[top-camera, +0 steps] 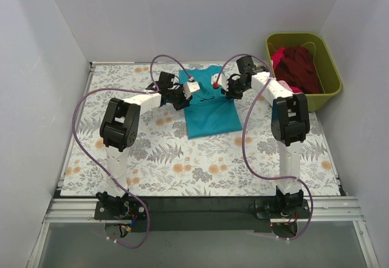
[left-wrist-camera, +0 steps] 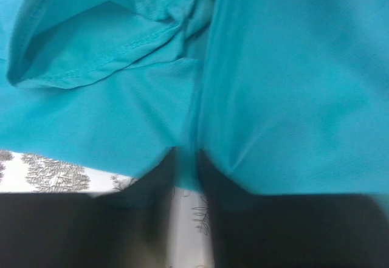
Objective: Fold and stack the t-shirts
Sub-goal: Fold the tshirt
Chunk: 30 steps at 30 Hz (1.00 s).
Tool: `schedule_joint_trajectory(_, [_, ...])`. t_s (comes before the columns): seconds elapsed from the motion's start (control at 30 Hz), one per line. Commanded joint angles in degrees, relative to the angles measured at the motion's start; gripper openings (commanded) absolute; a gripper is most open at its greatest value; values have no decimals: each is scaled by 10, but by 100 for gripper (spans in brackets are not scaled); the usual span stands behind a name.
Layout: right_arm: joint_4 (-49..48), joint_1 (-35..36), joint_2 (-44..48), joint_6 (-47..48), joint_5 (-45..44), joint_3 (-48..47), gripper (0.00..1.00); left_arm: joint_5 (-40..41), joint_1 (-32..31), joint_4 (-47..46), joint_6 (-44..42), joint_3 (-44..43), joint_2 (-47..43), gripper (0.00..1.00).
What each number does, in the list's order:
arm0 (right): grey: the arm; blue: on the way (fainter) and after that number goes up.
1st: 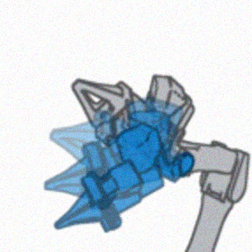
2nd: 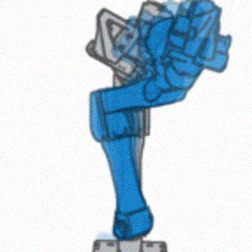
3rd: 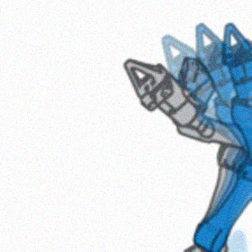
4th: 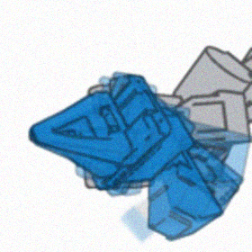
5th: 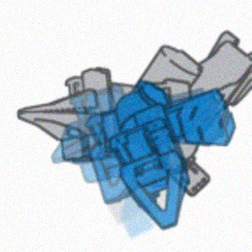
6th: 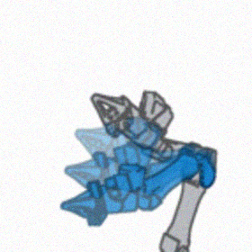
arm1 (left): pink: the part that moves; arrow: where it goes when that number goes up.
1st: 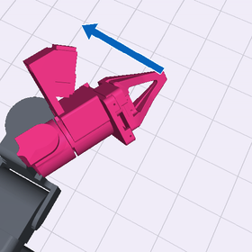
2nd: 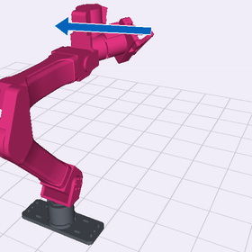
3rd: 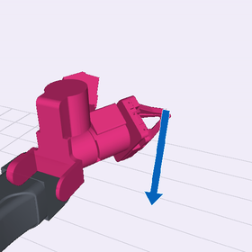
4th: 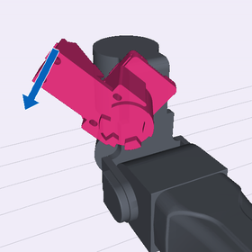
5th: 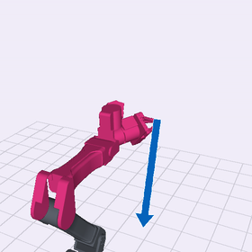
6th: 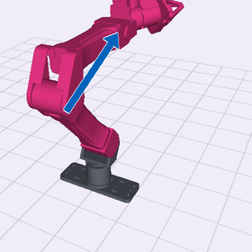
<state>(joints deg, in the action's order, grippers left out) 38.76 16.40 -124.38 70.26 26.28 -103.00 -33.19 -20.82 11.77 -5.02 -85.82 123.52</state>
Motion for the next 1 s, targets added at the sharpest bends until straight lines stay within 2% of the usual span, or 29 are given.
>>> schedule_joint_trajectory(0.0, [-47, -6, -5, -41, -22, -47, 21, 35, 9, -41, 21, -29, -5, 32])
schedule_joint_trajectory(0.03, [-53, -9, -3, -56, -21, -54, 44, 38, 12, -41, 37, -31, -6, 38])
schedule_joint_trajectory(0.1, [-56, -14, 4, -99, -16, -76, 71, 53, 15, -55, 46, -28, -23, 52])
schedule_joint_trajectory(0.17, [-55, -17, 22, -141, -12, -84, 73, 58, 23, -61, 95, -28, -38, 61])
schedule_joint_trajectory(0.2, [-54, -20, 31, -155, -8, -83, 73, 57, 25, -59, 110, -28, -57, 64])
schedule_joint_trajectory(0.3, [-45, -24, 78, -203, 17, -50, 68, 42, 31, -32, 169, -22, -93, 65])
schedule_joint_trajectory(0.43, [-26, -20, 138, -259, 54, 25, 49, 9, 30, 2, 270, 8, -158, 65])
schedule_joint_trajectory(0.53, [-13, -9, 150, -292, 68, 72, 41, -33, 23, 26, 324, 28, -175, 61])
schedule_joint_trajectory(0.57, [-12, -8, 149, -305, 72, 91, 39, -49, 20, 31, 349, 42, -181, 56])
schedule_joint_trajectory(0.7, [-11, -4, 134, -354, 76, 118, 31, -86, 2, 45, 414, 71, -181, 44])
schedule_joint_trajectory(0.83, [-12, -4, 106, -377, 64, 133, 26, -91, -19, 30, 477, 87, -153, 42])
schedule_joint_trajectory(0.97, [-14, -5, 78, -391, 52, 137, 23, -62, -20, -15, 532, 87, -107, 40])
